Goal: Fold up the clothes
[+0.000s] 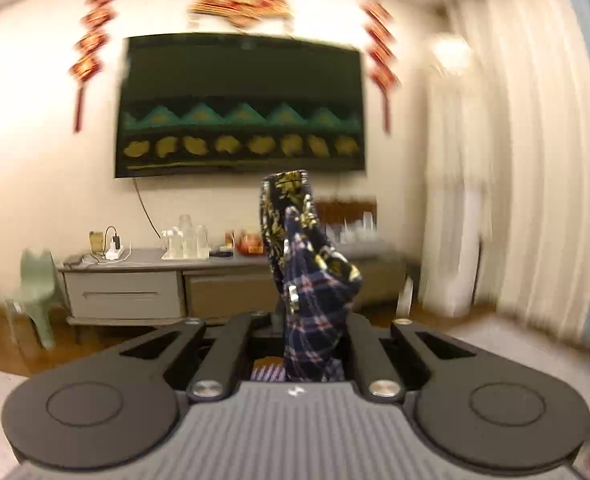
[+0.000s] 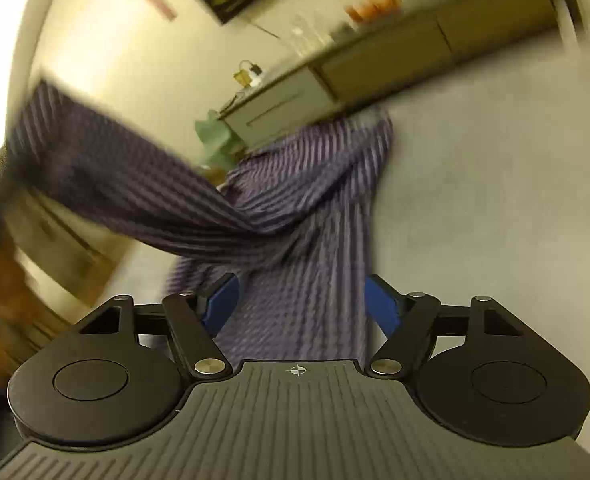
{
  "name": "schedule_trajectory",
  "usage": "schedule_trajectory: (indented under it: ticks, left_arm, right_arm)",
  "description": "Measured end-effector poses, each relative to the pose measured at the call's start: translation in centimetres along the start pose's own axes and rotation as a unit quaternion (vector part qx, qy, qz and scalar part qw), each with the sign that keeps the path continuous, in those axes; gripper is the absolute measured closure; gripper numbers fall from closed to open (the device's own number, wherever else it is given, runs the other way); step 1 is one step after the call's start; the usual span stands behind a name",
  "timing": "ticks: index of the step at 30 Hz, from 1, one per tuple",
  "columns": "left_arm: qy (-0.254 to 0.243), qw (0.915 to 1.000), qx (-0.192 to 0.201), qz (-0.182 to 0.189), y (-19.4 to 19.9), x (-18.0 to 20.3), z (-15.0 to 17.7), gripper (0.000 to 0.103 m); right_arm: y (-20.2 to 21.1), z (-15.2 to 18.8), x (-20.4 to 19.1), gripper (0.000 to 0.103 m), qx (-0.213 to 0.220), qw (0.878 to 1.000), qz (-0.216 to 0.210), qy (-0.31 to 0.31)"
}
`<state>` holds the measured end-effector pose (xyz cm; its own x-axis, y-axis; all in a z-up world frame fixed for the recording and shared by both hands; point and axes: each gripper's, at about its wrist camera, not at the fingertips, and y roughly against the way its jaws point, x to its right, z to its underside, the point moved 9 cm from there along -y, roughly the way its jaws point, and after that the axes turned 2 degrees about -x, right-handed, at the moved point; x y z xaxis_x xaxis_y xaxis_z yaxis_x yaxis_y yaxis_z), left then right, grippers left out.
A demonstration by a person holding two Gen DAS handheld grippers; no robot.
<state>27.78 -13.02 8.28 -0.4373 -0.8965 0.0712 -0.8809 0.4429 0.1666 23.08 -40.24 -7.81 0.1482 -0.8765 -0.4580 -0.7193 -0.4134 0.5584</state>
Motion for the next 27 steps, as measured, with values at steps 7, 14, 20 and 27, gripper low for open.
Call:
schedule_trajectory:
  ticks: [7, 14, 20, 27]
  left_arm:
    - [0.031, 0.9951, 0.064, 0.069, -1.5, 0.9, -7.5, 0.095]
    - [-0.014, 0.9993, 0.001, -0.035, -4.8, 1.0, -5.2, 0.095]
    - [-0.06, 0.9972, -0.005, -0.045, -5.0, 1.7, -1.2, 0.095]
    - [-0.228, 0.9578, -0.028, 0.173, 0.7, 12.6, 8.7, 0.095]
  right_arm:
    - [-11.6, -6.7, -0.5, 0.024, -0.012, 0.94, 0.144, 0.31]
    - [-20.8, -11.6, 4.4, 0.054, -0.044, 0.964, 0.143, 0.219]
    - [-21.0, -11.5, 8.2, 0.055, -0.032, 0.968, 0.185, 0.165]
    - [-19.0, -12.1, 11.5, 0.054, -0.029, 0.978, 0.192, 0.08]
